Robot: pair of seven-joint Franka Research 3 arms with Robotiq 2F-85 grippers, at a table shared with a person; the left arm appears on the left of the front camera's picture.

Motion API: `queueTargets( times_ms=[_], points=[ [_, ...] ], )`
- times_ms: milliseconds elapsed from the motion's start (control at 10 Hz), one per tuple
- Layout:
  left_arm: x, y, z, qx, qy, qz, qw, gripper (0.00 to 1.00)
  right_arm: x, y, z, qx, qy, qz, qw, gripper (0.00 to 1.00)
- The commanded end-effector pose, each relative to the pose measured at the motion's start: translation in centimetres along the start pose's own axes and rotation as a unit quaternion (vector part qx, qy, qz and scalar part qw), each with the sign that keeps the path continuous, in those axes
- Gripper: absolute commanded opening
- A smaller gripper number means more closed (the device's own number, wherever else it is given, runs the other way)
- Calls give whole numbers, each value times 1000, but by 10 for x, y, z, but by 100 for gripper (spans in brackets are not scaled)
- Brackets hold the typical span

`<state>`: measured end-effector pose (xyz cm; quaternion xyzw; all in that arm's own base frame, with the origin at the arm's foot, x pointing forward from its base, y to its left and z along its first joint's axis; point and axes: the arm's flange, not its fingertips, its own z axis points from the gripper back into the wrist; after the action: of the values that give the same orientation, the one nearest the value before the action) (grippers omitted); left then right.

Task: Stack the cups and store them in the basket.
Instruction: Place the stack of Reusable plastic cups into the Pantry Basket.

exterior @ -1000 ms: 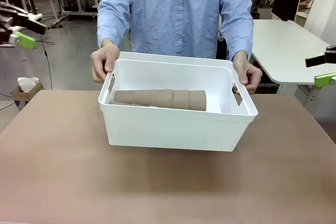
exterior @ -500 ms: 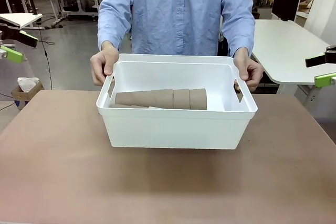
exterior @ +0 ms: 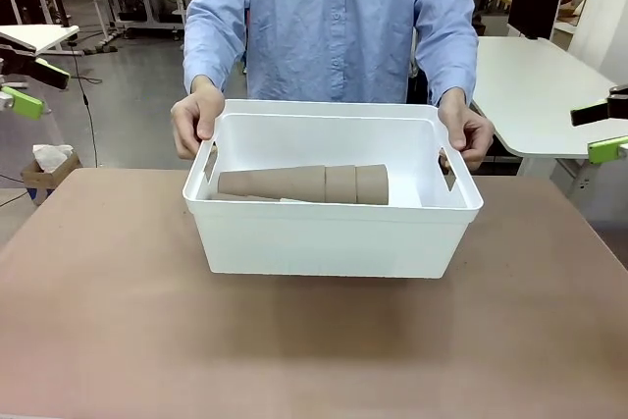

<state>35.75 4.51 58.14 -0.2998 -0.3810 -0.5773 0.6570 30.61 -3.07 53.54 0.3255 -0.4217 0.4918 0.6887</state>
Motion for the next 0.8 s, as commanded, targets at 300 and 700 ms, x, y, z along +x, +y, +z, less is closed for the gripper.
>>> queueTargets(
  times_ms=[300, 700],
  points=[
    [3, 2, -1, 7, -10, 0, 1000, 97, 3, -1, 0, 1, -8, 2, 1000, 100],
    [3, 2, -1, 7, -10, 0, 1000, 97, 3, -1, 0, 1, -8, 2, 1000, 100]
  ],
)
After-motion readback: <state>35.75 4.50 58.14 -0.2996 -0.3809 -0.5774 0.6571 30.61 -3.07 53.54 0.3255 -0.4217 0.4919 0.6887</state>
